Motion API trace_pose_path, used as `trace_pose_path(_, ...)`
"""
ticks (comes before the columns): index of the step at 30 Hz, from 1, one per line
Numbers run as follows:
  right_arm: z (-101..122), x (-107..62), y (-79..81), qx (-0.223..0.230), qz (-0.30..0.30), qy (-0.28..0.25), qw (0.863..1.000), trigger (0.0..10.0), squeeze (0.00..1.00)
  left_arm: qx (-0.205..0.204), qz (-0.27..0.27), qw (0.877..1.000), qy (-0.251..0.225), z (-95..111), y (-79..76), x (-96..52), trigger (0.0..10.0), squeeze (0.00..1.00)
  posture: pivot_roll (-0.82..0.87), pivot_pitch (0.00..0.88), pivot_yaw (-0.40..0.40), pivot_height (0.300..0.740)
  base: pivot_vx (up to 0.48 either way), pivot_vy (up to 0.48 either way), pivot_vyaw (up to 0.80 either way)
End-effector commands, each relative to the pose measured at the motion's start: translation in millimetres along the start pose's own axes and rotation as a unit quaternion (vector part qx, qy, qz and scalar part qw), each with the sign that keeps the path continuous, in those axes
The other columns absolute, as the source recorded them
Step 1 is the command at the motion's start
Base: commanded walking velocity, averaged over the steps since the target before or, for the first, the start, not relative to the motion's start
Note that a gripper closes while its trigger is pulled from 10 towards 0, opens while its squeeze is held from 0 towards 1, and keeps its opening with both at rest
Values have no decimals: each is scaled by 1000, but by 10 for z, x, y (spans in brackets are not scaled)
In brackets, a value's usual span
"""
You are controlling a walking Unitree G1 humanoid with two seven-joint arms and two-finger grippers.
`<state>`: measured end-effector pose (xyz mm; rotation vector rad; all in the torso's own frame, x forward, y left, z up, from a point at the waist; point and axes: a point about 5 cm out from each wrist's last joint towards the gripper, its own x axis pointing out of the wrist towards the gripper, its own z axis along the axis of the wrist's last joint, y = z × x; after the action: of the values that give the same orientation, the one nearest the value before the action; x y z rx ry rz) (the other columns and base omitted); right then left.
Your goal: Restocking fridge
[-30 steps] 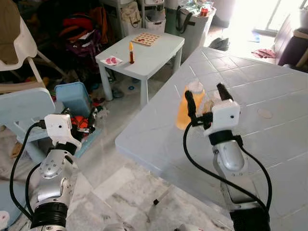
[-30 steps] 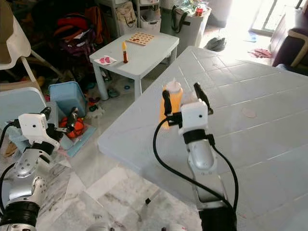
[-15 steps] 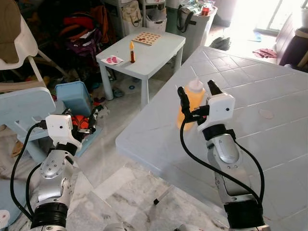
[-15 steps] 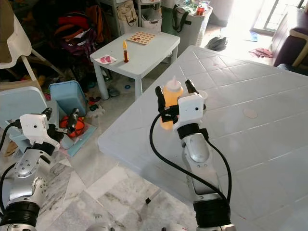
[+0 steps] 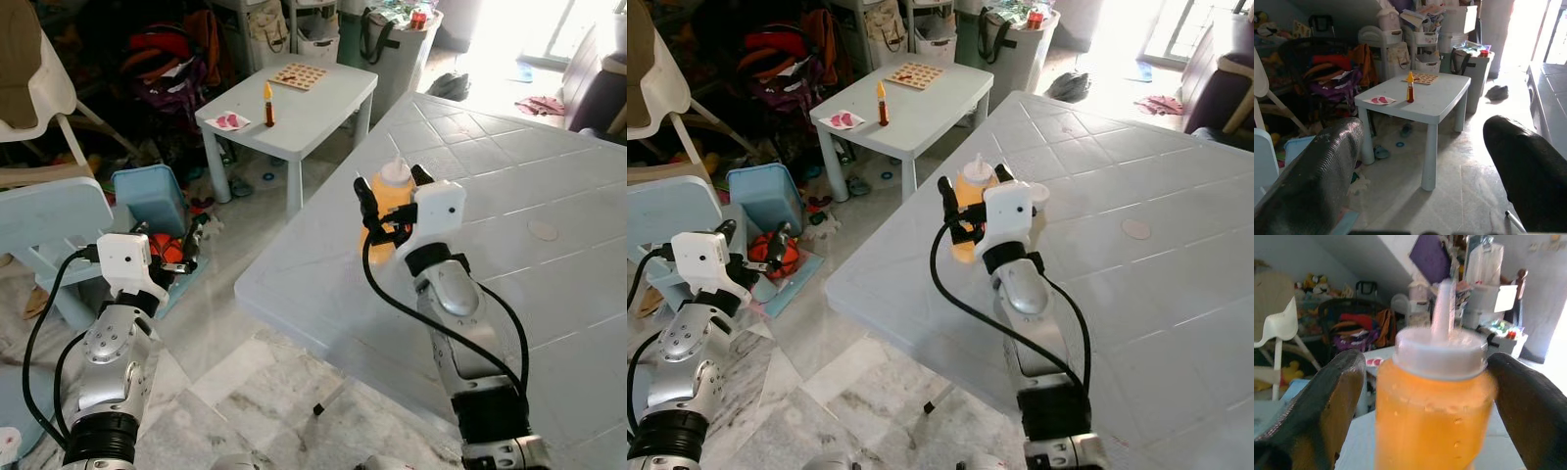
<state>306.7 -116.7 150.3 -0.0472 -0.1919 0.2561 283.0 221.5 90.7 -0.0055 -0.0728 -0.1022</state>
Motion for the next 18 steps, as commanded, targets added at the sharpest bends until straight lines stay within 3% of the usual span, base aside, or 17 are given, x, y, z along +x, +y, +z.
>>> trace_pose_path(1,9,54,31,9,11,6,1000,10000,0,9,-6,1000,6,2,21,9,10000,0,31,0,35,740,0,0,0)
trace_pose_path(2,8,58,43,10,14,6,1000,7686,0,9,-5,1000,6,1,22,9,10000,0,34,0,32,740,0,0,0)
trace_pose_path(3,5,65,54,12,18,7,1000,3255,0,9,-5,1000,7,1,22,9,10000,0,34,0,32,740,0,0,0)
trace_pose_path(5,5,76,70,12,23,8,1000,0,0,9,-4,1000,7,0,22,9,10000,0,34,0,32,740,0,0,0)
trace_pose_path(16,-16,94,52,6,25,13,1000,0,0,7,-7,1000,8,-14,-4,11,10000,0,30,0,31,740,0,0,0)
trace_pose_path(17,-20,91,51,6,25,14,1000,1255,0,7,-6,1000,8,-15,-4,13,10000,0,30,0,31,740,0,0,0)
trace_pose_path(18,-22,91,50,6,25,14,1000,4196,0,7,-6,1000,8,-15,-5,15,10000,0,30,0,30,740,0,0,0)
